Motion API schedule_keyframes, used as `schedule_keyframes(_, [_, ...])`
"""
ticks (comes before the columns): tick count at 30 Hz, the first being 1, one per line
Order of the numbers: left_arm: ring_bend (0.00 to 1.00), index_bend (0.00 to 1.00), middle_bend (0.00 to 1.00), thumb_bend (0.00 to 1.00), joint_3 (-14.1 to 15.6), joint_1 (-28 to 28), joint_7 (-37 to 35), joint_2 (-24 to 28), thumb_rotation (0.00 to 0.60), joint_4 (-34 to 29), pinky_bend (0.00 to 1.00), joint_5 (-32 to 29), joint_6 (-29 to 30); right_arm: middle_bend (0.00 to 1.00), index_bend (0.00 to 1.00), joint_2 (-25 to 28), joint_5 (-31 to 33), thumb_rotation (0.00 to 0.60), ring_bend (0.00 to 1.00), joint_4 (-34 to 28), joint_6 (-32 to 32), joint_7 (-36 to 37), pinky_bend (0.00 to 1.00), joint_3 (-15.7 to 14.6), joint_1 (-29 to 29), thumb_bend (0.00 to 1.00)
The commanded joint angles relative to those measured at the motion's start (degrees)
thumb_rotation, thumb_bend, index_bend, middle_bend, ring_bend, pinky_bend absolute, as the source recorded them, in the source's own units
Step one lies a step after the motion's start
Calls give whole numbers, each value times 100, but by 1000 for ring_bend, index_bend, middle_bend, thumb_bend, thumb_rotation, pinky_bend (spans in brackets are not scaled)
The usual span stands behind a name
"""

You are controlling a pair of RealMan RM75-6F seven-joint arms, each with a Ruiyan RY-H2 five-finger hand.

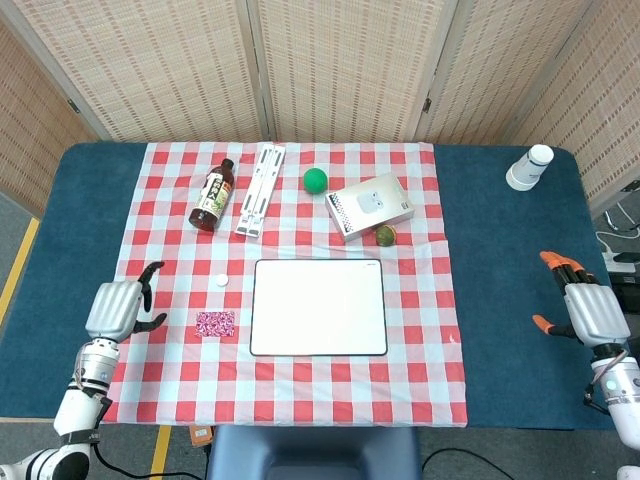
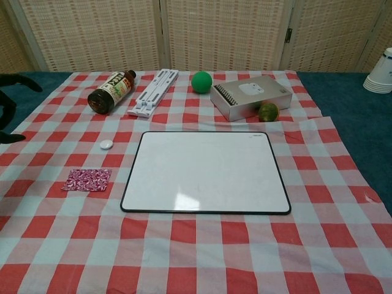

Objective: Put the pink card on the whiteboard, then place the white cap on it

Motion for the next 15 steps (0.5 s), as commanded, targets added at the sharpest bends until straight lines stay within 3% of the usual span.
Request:
schedule_keyframes(1, [1000, 247, 1000, 234, -7, -35, 130, -63, 600, -102, 1000, -72, 47, 65, 11, -4, -13, 600, 0, 20, 7, 28, 256, 14, 19, 154])
schedule_keyframes(10, [1000, 263, 1000, 232, 61, -108, 509, -493, 600, 24, 1000, -512, -13, 65, 11, 42, -98, 600, 0, -30, 17, 80, 256, -51, -5, 154])
schedule_keyframes(15, [1000, 240, 1000, 231, -12, -291, 958, -728, 600, 63, 1000, -1128, -171, 65, 11, 57, -126, 600, 0, -30, 21, 127, 256, -68, -10, 154])
